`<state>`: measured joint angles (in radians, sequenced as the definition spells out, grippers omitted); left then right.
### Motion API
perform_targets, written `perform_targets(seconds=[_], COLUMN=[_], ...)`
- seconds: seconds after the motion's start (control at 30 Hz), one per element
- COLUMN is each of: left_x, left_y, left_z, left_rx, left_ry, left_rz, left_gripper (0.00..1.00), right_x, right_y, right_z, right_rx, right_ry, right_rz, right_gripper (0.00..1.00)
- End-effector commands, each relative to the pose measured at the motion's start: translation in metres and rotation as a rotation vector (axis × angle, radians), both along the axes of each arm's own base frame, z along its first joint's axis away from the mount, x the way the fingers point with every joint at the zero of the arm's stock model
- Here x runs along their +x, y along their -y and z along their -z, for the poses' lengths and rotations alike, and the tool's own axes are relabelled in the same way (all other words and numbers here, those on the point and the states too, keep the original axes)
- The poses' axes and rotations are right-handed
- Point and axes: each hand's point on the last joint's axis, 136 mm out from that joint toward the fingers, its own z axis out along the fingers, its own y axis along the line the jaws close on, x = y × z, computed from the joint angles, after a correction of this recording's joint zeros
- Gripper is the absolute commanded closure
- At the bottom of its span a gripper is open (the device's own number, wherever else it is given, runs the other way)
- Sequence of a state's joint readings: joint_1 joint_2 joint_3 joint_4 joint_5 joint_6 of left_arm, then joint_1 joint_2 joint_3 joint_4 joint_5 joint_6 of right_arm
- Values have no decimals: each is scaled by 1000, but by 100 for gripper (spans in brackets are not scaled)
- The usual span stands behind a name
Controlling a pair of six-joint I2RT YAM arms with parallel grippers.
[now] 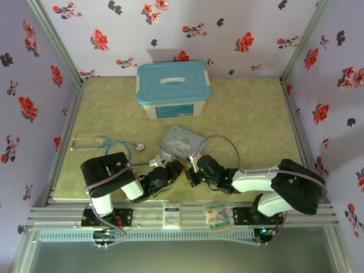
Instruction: Unlock the padlock with the key
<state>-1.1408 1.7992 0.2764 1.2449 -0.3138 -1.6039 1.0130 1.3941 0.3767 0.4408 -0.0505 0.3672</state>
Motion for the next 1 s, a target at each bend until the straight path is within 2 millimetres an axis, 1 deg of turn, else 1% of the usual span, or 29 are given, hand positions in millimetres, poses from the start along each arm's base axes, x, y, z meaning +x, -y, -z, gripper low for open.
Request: perform_targets(seconds=[0.0,0.1,0.17,0.23,0.27,0.3,0.37,0.5,0.57,0.63,0.73,0.8,0.9,0.97], left_x=[-3,-4,-4,-3,-3,-2,0,3,3,3,2,2,1,2], left_y=[3,1,0,-4,-6,-9,-12,0,5,7,0,-5,-9,-15], left_z=[-17,-16,-16,-16,-16,-14,-6,-4,-6,-7,1,4,0,-6], left_rx=[-67,-58,-52,-39,-28,-14,6,19,12,22,36,40,43,42], left_ry=[27,28,36,49,56,61,54,66,69,83,63,54,69,85], left_rz=[13,11,8,1,-3,-10,-26,3,18,31,17,5,0,-15], left_gripper=[82,71,71,76,76,75,69,68,71,71,70,70,66,60], right_x=[-9,-6,-4,-3,-3,-3,-5,-8,-7,-5,-3,-3,0,0], right_y=[7,11,15,17,17,16,11,5,7,10,13,15,18,19], right_z=[15,15,18,18,17,15,9,5,6,7,10,16,20,21], right_rx=[41,84,92,91,97,107,132,175,192,215,224,204,193,178], right_ry=[-143,-178,-196,-201,-202,-203,-208,-235,-241,-250,-265,-273,-270,-274], right_rz=[25,47,60,70,70,65,44,25,42,63,77,91,113,115], right_gripper=[95,95,95,95,95,95,95,95,95,95,95,94,93,93])
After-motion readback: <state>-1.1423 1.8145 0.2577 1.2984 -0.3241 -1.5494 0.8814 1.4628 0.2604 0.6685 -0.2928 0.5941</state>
